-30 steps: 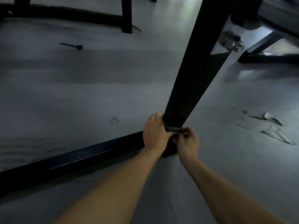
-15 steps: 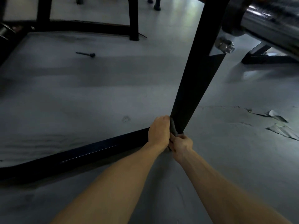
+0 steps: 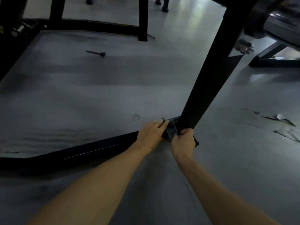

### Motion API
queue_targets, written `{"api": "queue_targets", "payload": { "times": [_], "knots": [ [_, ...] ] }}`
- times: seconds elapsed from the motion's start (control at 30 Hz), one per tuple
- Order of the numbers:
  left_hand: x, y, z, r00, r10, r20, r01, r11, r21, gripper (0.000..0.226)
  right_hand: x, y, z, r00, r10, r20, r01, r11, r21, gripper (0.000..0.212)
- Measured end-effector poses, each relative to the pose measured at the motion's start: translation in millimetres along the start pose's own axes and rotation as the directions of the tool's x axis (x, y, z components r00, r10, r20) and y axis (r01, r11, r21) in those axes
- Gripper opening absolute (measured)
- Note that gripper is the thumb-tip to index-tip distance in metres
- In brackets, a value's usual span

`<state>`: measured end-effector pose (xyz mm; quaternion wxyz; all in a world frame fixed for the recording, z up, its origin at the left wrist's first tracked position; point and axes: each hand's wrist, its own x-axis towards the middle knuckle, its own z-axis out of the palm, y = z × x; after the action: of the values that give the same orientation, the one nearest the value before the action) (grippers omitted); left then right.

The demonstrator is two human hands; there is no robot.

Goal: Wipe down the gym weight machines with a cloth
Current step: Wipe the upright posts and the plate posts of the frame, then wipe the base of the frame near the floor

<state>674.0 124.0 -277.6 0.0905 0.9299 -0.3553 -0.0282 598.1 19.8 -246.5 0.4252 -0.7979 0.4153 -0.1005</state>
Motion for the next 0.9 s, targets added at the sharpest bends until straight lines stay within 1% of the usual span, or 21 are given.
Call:
{"api": "queue_targets", "payload": {
  "times": [0.07,0.1,0.17,0.23,0.27,0.3,0.33,0.37,0.4,0.43,0.47,0.5,0.53,0.57,0.6,0.63,0.67,0.77,0.8,0.83,0.9],
  "knots": [
    [10,8,1,0.990,0.070,-0.119,-0.067,0.997,0.035,0.072,-3,-1,-9,0.963,-0.270,0.006,0.265,0.941,-0.211,0.025],
    [15,15,1,0.982,0.097,-0.162,-0.094,0.995,0.027,0.071,-4,-2,-14,0.945,-0.326,0.014,0.318,0.909,-0.270,0.028],
    [25,30,5,0.981,0.095,-0.171,-0.105,0.993,-0.052,0.072,1,-2,-23,0.937,-0.348,0.025,0.336,0.883,-0.326,0.030],
    [32,44,8,0.992,0.036,-0.121,-0.062,0.973,-0.221,0.072,8,2,-31,0.921,-0.386,0.046,0.375,0.853,-0.363,0.029],
    [34,46,8,0.995,0.003,-0.104,-0.039,0.940,-0.340,0.068,12,5,-34,0.890,-0.451,0.066,0.441,0.815,-0.377,0.030],
    [34,43,5,0.994,-0.021,-0.106,-0.029,0.894,-0.447,0.058,17,7,-36,0.833,-0.541,0.116,0.538,0.744,-0.395,0.032],
    [34,37,1,0.994,-0.038,-0.098,-0.018,0.857,-0.515,0.047,21,9,-36,0.749,-0.633,0.194,0.650,0.646,-0.401,0.037],
    [33,29,-2,0.995,-0.059,-0.076,0.009,0.844,-0.537,0.040,28,10,-33,0.671,-0.687,0.279,0.733,0.557,-0.392,0.044],
    [30,21,-5,0.995,-0.091,-0.049,0.051,0.844,-0.535,0.039,35,10,-29,0.614,-0.701,0.361,0.785,0.496,-0.372,0.053],
    [25,14,-6,0.993,-0.120,-0.007,0.101,0.857,-0.505,0.044,42,8,-24,0.584,-0.675,0.450,0.810,0.459,-0.364,0.060],
    [19,8,-7,0.992,-0.125,0.030,0.126,0.900,-0.417,0.052,48,7,-19,0.564,-0.633,0.531,0.825,0.407,-0.392,0.065],
    [13,3,-5,0.994,-0.098,0.041,0.106,0.957,-0.271,0.061,52,5,-15,0.561,-0.592,0.579,0.826,0.350,-0.442,0.068],
    [7,-1,-1,0.997,-0.057,0.044,0.062,0.992,-0.106,0.067,55,5,-11,0.567,-0.572,0.593,0.817,0.296,-0.495,0.070],
    [2,-2,2,0.999,-0.020,0.029,0.020,0.999,0.027,0.068,58,4,-9,0.587,-0.545,0.599,0.797,0.261,-0.544,0.070],
    [-3,-4,4,1.000,-0.011,0.010,0.010,0.994,0.106,0.065,59,1,-10,0.611,-0.520,0.597,0.776,0.245,-0.582,0.070],
    [-8,-6,3,1.000,-0.021,-0.007,0.022,0.990,0.140,0.061,59,-3,-10,0.620,-0.505,0.600,0.764,0.217,-0.607,0.069],
    [-12,-7,3,0.999,-0.035,-0.026,0.039,0.985,0.168,0.058,58,-6,-10,0.604,-0.514,0.610,0.766,0.162,-0.622,0.067],
    [-26,-9,5,0.995,-0.049,-0.092,0.071,0.967,0.244,0.056,57,-14,1,0.448,-0.648,0.616,0.763,-0.082,-0.641,0.050],
    [-29,-11,7,0.994,-0.039,-0.105,0.064,0.966,0.251,0.058,58,-11,5,0.412,-0.696,0.587,0.755,-0.100,-0.648,0.044],
    [-34,-15,8,0.994,-0.030,-0.101,0.055,0.966,0.253,0.059,58,-8,9,0.404,-0.711,0.575,0.765,-0.083,-0.639,0.042],
    [-44,-23,10,0.995,-0.013,-0.095,0.040,0.956,0.290,0.060,54,4,15,0.393,-0.736,0.551,0.803,-0.017,-0.595,0.049]
  ]
}}
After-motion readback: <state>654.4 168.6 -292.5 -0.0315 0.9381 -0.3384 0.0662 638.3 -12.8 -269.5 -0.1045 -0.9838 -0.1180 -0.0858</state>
